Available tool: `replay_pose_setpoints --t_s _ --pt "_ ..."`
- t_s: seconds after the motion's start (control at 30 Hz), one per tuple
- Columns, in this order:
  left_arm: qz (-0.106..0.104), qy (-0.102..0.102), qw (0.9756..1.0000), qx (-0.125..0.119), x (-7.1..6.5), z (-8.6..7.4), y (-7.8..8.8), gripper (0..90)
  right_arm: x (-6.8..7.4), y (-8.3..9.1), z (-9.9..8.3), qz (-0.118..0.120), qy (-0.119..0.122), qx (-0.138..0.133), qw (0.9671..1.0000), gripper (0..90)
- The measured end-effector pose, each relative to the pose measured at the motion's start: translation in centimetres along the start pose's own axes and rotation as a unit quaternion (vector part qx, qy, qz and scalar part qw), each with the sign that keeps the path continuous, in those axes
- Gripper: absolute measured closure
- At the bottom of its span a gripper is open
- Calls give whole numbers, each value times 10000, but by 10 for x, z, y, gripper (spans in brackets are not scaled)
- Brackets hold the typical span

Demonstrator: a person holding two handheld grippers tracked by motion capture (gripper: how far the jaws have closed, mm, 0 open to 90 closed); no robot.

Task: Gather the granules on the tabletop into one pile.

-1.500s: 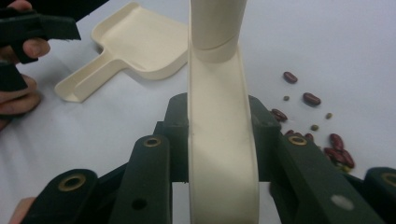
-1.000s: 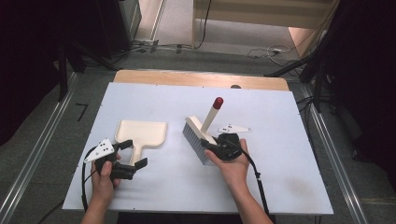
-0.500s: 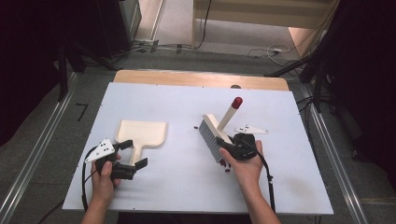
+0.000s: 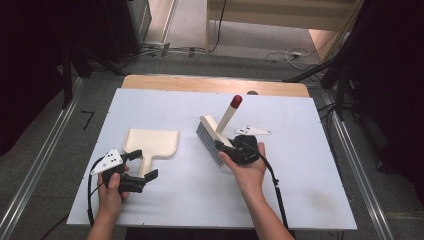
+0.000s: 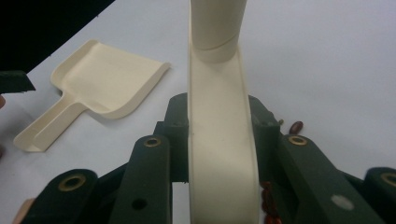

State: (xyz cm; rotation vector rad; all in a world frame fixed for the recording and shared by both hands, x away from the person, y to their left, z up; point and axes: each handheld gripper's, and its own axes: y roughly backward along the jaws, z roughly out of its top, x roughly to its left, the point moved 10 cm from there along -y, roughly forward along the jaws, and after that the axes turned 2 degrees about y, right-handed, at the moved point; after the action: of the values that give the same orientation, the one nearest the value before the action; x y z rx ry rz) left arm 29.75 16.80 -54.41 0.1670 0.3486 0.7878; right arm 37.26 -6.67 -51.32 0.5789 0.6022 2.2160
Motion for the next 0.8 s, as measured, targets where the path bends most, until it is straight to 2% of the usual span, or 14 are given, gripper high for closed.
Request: replay_pose_setpoints --t_s 0.13,0.3,0.5,0.8 --pt "-15 -14 10000 9 0 0 0 0 0 -9 3 -11 -88 25 10000 656" --pt "10 -31 10000 5 0 0 1 0 -14 -13 -3 -193 -209 89 9996 657" --pt "28 -39 10000 14 -1 0 0 0 -38 -4 -12 -363 -435 80 9984 656" --pt "35 -43 10000 18 -1 0 0 0 -56 9 -18 -500 -553 44 9972 657"
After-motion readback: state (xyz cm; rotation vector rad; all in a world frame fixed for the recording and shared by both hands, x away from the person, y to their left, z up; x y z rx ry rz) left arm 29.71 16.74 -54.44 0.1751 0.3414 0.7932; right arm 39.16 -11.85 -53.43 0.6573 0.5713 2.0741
